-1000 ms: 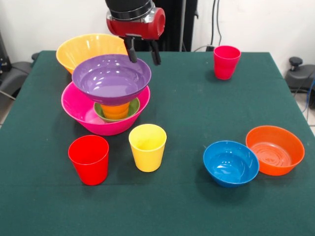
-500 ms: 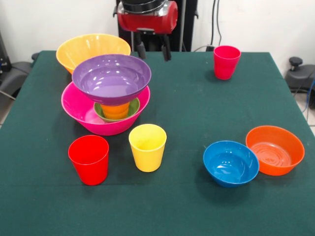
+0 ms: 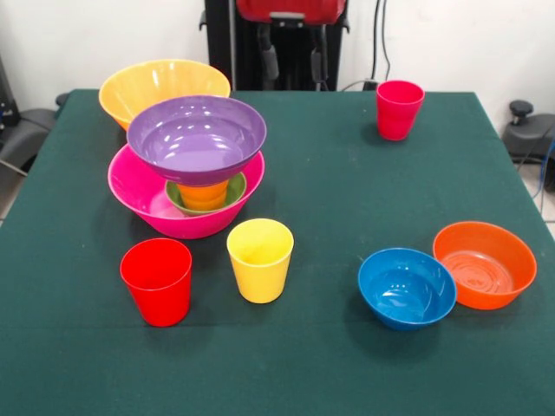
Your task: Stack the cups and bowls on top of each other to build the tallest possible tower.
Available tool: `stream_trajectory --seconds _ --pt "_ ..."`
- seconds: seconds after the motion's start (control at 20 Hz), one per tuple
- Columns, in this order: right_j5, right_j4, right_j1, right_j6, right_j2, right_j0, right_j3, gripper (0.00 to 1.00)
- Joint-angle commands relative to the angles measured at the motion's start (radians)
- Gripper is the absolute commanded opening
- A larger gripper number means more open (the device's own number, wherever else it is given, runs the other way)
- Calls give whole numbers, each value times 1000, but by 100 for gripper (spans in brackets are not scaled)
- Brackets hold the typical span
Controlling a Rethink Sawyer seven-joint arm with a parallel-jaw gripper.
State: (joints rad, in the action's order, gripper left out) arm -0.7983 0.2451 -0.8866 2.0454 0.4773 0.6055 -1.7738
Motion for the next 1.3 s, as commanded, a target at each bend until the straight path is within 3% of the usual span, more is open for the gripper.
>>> stream_trajectory --seconds 0.05,0.3,0.8,1.3 --pt "-14 14 22 31 -10 -59 -34 100" --pt "39 29 85 77 -30 -110 10 100" --pt "42 41 182 45 -55 -138 109 100" --pt "-74 29 178 -34 -39 -116 157 100"
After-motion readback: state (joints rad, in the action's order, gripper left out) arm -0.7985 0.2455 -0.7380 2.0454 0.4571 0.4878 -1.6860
